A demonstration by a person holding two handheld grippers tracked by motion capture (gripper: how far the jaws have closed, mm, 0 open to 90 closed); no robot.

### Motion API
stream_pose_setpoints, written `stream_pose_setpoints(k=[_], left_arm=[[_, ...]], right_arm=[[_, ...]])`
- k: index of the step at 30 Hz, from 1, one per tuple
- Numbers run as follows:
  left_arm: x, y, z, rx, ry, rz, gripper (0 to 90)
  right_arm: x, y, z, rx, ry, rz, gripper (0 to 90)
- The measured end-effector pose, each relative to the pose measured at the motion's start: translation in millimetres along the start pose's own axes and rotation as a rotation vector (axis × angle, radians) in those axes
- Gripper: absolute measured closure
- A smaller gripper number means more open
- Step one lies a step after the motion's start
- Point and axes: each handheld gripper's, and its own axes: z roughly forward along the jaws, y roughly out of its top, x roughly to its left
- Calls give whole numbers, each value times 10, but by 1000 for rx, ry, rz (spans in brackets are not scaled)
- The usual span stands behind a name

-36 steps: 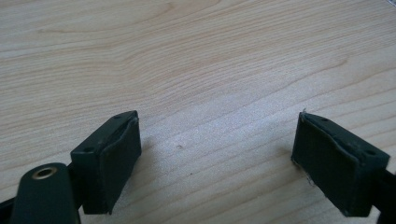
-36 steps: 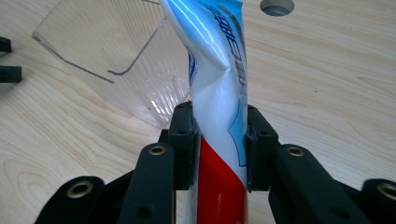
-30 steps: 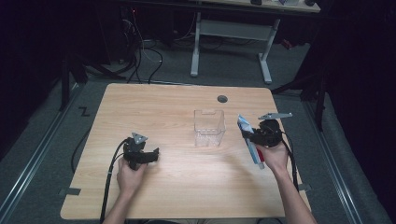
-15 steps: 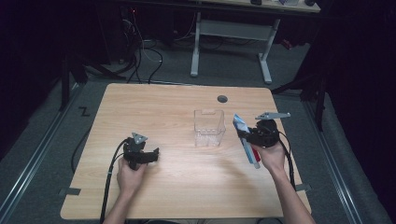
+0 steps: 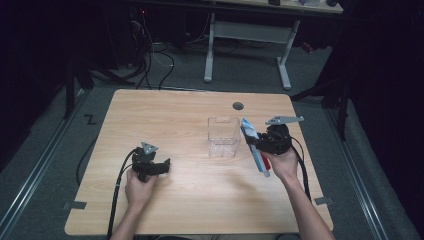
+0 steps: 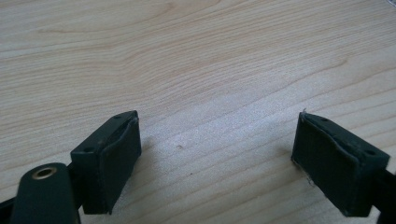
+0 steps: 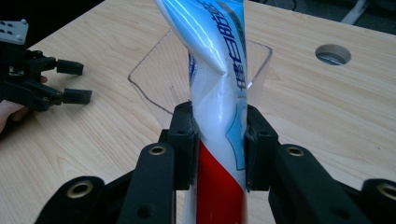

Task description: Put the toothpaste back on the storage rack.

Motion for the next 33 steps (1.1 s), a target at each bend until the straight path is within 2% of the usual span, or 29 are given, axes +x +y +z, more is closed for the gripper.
stream_pose_setpoints(k=[9, 21, 33], left_arm=[[-1, 0, 0, 0, 0, -1, 157], [0, -1, 0, -1, -1, 1, 157], [0, -2, -1, 0, -1, 2, 157]], right_arm=[[97, 125, 109, 6, 20, -29, 697], [196, 324, 225, -9, 33, -39, 696], [204, 497, 318, -16, 38, -43, 696]])
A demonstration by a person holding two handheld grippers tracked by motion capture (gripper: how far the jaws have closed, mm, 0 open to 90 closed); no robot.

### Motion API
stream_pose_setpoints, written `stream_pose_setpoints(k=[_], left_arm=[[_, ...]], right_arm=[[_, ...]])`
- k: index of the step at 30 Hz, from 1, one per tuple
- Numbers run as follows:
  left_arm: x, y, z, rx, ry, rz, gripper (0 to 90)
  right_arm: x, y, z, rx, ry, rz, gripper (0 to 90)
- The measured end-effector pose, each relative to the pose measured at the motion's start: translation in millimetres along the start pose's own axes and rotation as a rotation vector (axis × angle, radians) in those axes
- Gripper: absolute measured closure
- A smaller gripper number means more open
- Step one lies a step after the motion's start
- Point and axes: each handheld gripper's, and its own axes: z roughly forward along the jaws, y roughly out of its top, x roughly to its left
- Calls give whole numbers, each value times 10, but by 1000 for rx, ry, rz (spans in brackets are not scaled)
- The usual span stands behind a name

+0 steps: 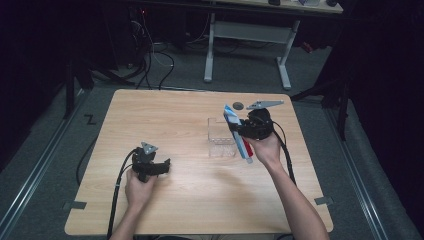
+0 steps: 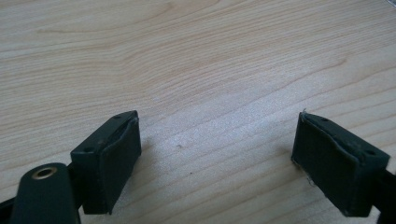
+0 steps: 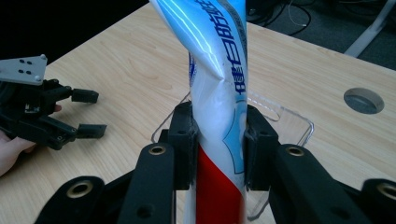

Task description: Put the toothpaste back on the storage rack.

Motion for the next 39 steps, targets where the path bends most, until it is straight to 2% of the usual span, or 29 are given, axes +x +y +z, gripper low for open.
stream_pose_setpoints(k=[7, 28, 39], left_arm=[[0, 0, 0, 0, 0, 0, 157], [0, 0, 0, 0, 0, 0, 157], [-1, -1, 0, 0, 0, 0, 157]], right_arm=[[-25, 90, 70, 0, -4, 4, 696], [-48, 411, 142, -59, -17, 6, 696], [-80, 499, 223, -71, -36, 11, 695]])
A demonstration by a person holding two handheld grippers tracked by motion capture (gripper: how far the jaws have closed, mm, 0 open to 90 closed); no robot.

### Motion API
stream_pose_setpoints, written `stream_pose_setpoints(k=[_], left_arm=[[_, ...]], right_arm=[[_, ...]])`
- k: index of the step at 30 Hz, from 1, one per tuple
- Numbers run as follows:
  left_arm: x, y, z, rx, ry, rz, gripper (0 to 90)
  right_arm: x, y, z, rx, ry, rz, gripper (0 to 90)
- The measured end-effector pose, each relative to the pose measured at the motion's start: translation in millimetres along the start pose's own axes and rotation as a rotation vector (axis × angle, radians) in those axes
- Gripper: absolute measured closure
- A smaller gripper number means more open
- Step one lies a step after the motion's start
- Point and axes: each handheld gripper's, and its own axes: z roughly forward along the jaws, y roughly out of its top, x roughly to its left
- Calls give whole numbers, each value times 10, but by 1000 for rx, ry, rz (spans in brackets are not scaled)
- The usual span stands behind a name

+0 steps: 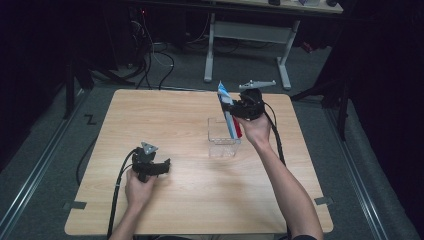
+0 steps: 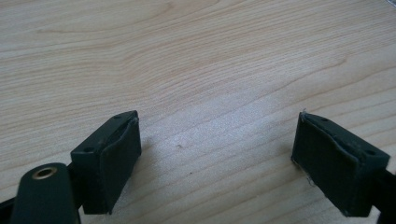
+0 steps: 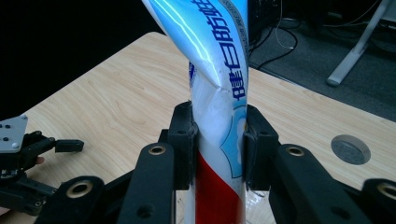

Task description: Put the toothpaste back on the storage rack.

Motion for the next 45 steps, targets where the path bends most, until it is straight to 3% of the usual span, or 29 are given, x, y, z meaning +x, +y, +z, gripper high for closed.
stream_pose_setpoints(k=[18, 45], left_arm=[[1, 0, -1, 1, 0, 2, 157], [0, -1, -1, 1, -1, 2, 157]], right_arm=[[-57, 12, 114, -27, -26, 21, 693], [-109, -207, 240, 32, -44, 9, 692]])
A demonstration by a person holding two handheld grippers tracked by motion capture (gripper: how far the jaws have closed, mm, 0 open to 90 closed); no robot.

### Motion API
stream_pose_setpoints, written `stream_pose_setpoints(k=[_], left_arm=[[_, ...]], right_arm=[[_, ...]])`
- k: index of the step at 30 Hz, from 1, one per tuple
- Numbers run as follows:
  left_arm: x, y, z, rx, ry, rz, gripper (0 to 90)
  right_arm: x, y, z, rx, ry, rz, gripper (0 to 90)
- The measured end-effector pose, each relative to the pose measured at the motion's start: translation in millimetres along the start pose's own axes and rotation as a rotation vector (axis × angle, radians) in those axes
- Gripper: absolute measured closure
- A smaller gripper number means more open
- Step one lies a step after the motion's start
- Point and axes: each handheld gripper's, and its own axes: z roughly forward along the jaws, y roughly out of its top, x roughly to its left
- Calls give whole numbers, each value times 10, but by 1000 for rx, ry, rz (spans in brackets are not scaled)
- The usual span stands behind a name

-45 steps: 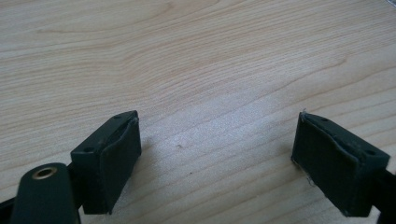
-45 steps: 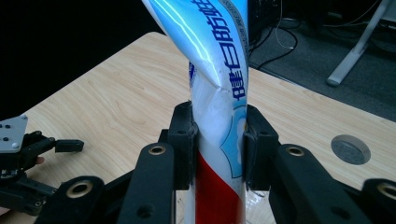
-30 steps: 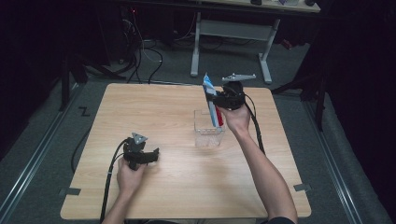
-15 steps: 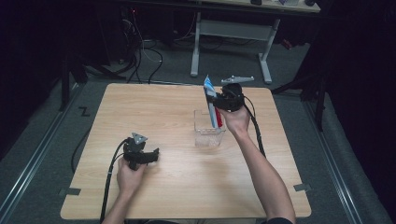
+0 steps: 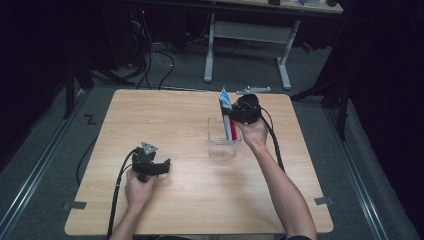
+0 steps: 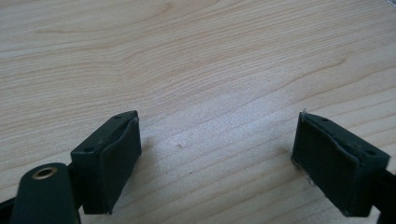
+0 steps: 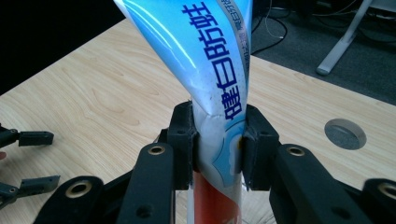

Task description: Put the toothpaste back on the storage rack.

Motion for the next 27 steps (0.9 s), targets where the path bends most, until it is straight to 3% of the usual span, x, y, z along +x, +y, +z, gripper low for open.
stream_pose_setpoints(k=[27], left_arm=[[1, 1, 0, 0, 0, 0, 157]], right_arm=[[-9, -233, 114, 56, 14, -8, 691]])
